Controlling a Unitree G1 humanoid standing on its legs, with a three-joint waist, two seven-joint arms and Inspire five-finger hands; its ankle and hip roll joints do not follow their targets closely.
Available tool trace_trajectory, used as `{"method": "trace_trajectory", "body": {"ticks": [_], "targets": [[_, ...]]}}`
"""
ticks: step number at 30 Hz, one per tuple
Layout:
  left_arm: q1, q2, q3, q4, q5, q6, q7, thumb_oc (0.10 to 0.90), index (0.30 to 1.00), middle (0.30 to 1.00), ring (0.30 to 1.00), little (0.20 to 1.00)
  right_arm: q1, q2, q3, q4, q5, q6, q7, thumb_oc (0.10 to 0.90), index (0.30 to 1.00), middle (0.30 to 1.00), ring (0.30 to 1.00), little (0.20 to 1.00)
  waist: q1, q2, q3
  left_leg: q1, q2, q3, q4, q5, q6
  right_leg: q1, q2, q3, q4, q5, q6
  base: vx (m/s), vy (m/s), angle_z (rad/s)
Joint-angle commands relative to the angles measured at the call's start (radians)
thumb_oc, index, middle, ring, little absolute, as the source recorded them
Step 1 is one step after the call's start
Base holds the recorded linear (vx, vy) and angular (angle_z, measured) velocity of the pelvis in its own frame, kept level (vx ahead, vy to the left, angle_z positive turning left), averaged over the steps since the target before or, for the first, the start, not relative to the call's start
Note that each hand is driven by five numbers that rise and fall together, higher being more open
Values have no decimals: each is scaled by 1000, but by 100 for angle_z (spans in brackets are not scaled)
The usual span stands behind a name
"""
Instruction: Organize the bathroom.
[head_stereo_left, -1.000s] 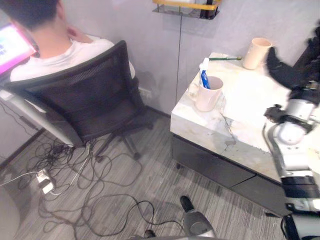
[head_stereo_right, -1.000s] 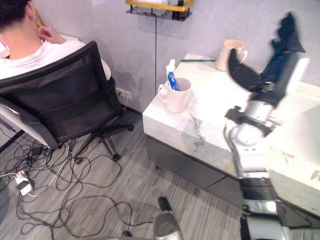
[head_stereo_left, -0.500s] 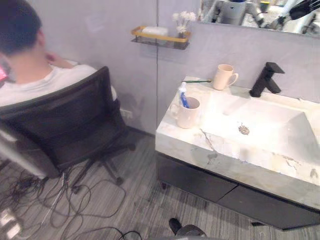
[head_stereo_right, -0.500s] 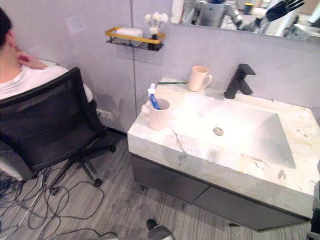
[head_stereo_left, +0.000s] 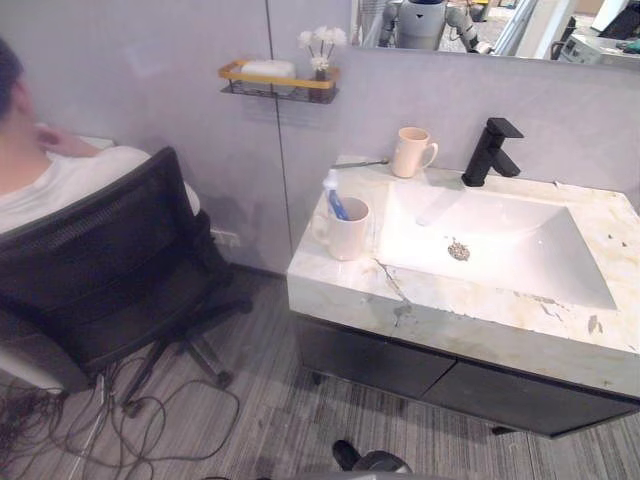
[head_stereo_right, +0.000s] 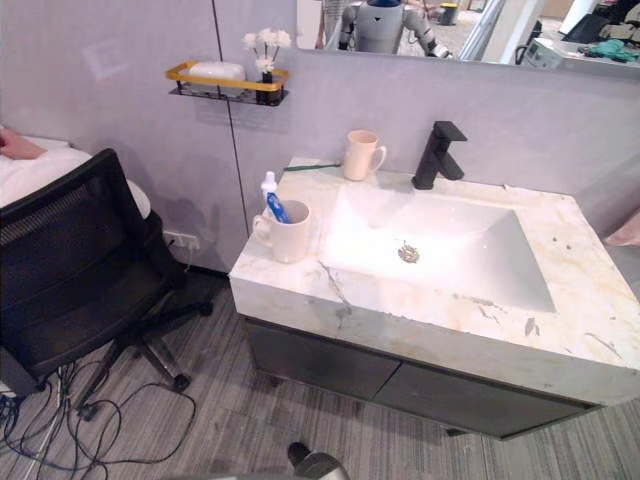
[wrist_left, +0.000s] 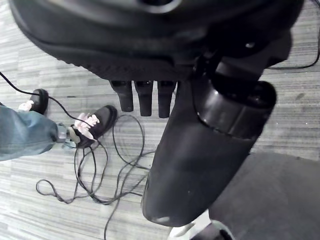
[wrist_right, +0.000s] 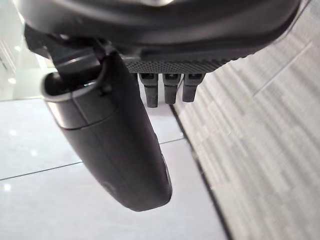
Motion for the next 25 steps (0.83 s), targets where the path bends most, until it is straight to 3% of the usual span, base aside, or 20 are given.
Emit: {"method": "trace_trajectory", "body": {"ticks": [1, 2, 3, 5, 7, 8, 10, 15, 19, 22, 25], "targets": [[-137, 11, 39, -3, -91, -1, 2, 800, 900, 900, 900, 900, -39, 46, 100, 80, 112, 89, 153, 800, 900, 900, 900, 900, 42, -24, -4, -27, 30, -69, 84, -15, 31, -123, -18, -42, 76, 67, 47, -39, -1, -3], [-140, 7, 46, -2, -92, 5, 5, 800, 900, 900, 900, 900, -42, 80, 134, 104, 115, 115, 166, 800, 900, 900, 900, 900, 44, -23, -4, -28, 31, -69, 82, -12, 32, -123, -18, -45, 76, 68, 46, -37, -10, 1], [-144, 0, 54, -3, -89, 12, 4, 800, 900, 900, 900, 900, -47, 135, 177, 126, 139, 186, 251, 800, 900, 900, 900, 900, 48, -21, -4, -29, 31, -71, 82, -10, 33, -122, -18, -47, 75, 70, 45, 0, 0, 0], [-152, -15, 59, -4, -75, 18, 11, 800, 900, 900, 900, 900, -69, 246, 307, 164, 129, 241, 307, 800, 900, 900, 900, 900, 59, -17, -2, -28, 28, -81, 75, -3, 34, -118, -17, -48, 69, 71, 40, 0, 0, 0], [-156, -18, 59, -5, -69, 24, 12, 800, 900, 900, 900, 900, -79, 285, 354, 176, 100, 284, 347, 800, 900, 900, 900, 900, 63, -16, -2, -28, 27, -86, 71, 1, 33, -115, -17, -49, 64, 73, 38, 0, 0, 0], [-171, -26, 57, -10, -67, 41, 8, 800, 900, 900, 900, 900, -94, 347, 473, 215, 23, 364, 389, 800, 900, 900, 900, 900, 74, -11, -2, -25, 25, -97, 63, 9, 34, -111, -18, -50, 59, 76, 34, 0, 0, 0], [-187, -30, 54, -19, -59, 63, 1, 800, 900, 900, 900, 900, -103, 384, 557, 243, -77, 461, 474, 800, 900, 900, 900, 900, 85, -4, -3, -21, 22, -107, 54, 16, 36, -107, -20, -54, 52, 80, 32, -5, -5, 4], [-208, -31, 41, -42, -45, 102, -12, 800, 900, 900, 900, 900, -128, 432, 690, 268, -150, 494, 518, 800, 900, 900, 900, 900, 103, 6, -7, -16, 17, -124, 40, 25, 40, -100, -22, -62, 47, 83, 31, -4, -9, 15], [-213, -29, 33, -68, -50, 138, -12, 800, 900, 900, 900, 900, -140, 430, 783, 263, -365, 522, 575, 800, 900, 900, 900, 900, 114, 8, -8, -11, 12, -136, 36, 27, 45, -96, -20, -65, 51, 82, 30, 1, -8, 0], [-212, -27, 26, -81, -51, 149, -14, 800, 900, 900, 900, 900, -148, 426, 839, 258, -448, 548, 600, 800, 900, 900, 900, 900, 123, 4, -11, -13, 12, -143, 33, 30, 46, -94, -21, -73, 52, 80, 30, -8, -43, -1], [-212, -28, 19, -88, -44, 149, -11, 800, 900, 900, 900, 900, -154, 432, 860, 257, -459, 556, 598, 800, 900, 900, 900, 900, 128, 2, -12, -11, 12, -145, 31, 31, 48, -93, -21, -78, 51, 80, 30, 0, 0, 0]]}}
